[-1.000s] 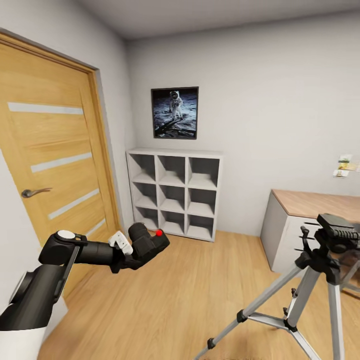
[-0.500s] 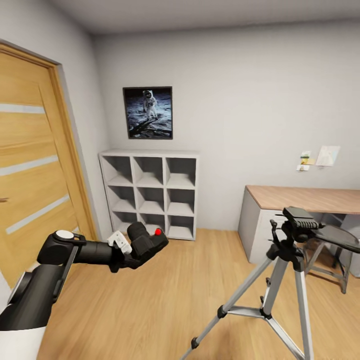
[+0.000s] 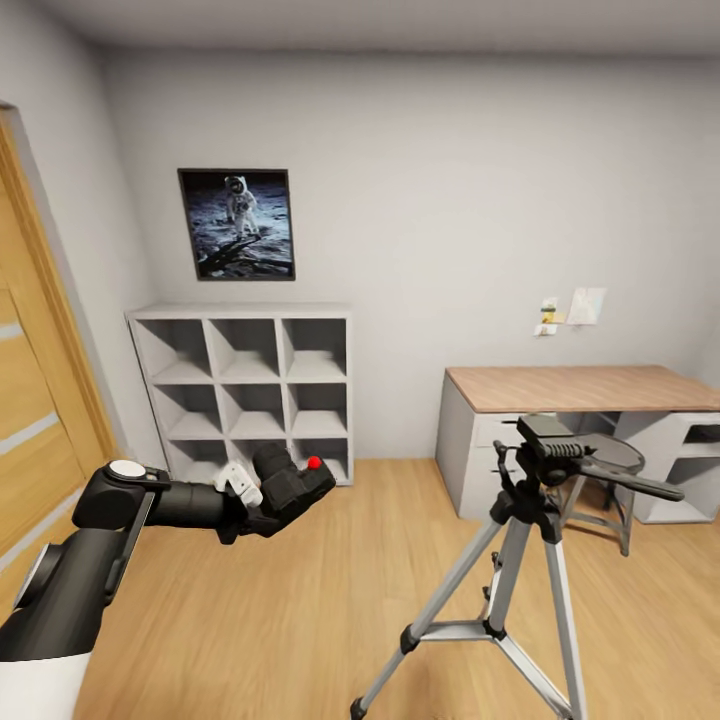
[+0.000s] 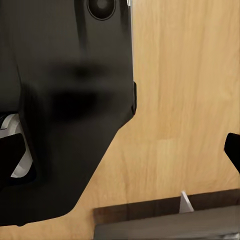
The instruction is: Attach the digital camera to the camera tripod in the bedroom.
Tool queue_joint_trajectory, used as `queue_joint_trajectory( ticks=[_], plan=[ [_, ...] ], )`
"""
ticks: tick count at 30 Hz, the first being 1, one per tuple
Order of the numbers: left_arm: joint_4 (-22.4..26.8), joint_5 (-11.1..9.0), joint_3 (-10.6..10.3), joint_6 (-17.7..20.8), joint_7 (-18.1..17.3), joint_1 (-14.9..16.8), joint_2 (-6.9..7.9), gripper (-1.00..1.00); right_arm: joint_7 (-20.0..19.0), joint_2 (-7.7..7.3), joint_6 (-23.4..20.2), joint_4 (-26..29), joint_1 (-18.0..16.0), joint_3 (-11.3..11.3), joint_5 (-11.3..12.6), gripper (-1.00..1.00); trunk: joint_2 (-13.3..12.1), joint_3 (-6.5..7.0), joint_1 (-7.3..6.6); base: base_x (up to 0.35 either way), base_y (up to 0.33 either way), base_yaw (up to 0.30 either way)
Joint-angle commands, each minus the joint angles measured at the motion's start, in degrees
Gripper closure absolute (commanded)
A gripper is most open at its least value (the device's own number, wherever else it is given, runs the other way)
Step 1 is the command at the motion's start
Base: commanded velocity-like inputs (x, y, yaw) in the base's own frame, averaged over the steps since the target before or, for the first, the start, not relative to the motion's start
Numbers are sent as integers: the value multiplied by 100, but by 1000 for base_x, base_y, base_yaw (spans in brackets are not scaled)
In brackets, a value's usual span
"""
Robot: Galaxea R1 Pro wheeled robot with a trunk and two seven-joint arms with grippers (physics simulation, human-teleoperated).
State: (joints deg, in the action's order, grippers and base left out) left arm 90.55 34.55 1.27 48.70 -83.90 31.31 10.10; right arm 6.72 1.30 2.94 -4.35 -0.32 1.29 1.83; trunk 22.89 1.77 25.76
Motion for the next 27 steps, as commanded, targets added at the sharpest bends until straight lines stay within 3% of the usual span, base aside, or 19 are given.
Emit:
queue_joint_trajectory(
  ticks=[1, 8, 13, 21, 27],
  plan=[
    [7, 52, 4, 60, -57, 2, 0, 100, 13, 2, 31, -13, -3, 12, 19, -100, 3, 0, 2, 17, 0, -300],
    [12, 52, 13, 60, -57, 3, 0, 100, 13, 2, 31, -13, -3, 12, 19, -100, 3, 0, 2, 7, 0, -300],
    [15, 52, 178, 60, -57, 5, 8, 100, 13, 2, 31, -13, -3, 12, 19, -100, 3, 0, 2, 1, 0, -300],
    [15, 52, 273, 61, -57, 3, 9, 100, 13, 2, 31, -13, -3, 12, 19, -100, 3, 0, 2, 0, 0, -297],
    [24, 52, 283, 62, -57, 5, 11, 100, 13, 2, 31, -13, -3, 12, 19, -100, 3, 0, 2, 0, 0, -147]
  ],
)
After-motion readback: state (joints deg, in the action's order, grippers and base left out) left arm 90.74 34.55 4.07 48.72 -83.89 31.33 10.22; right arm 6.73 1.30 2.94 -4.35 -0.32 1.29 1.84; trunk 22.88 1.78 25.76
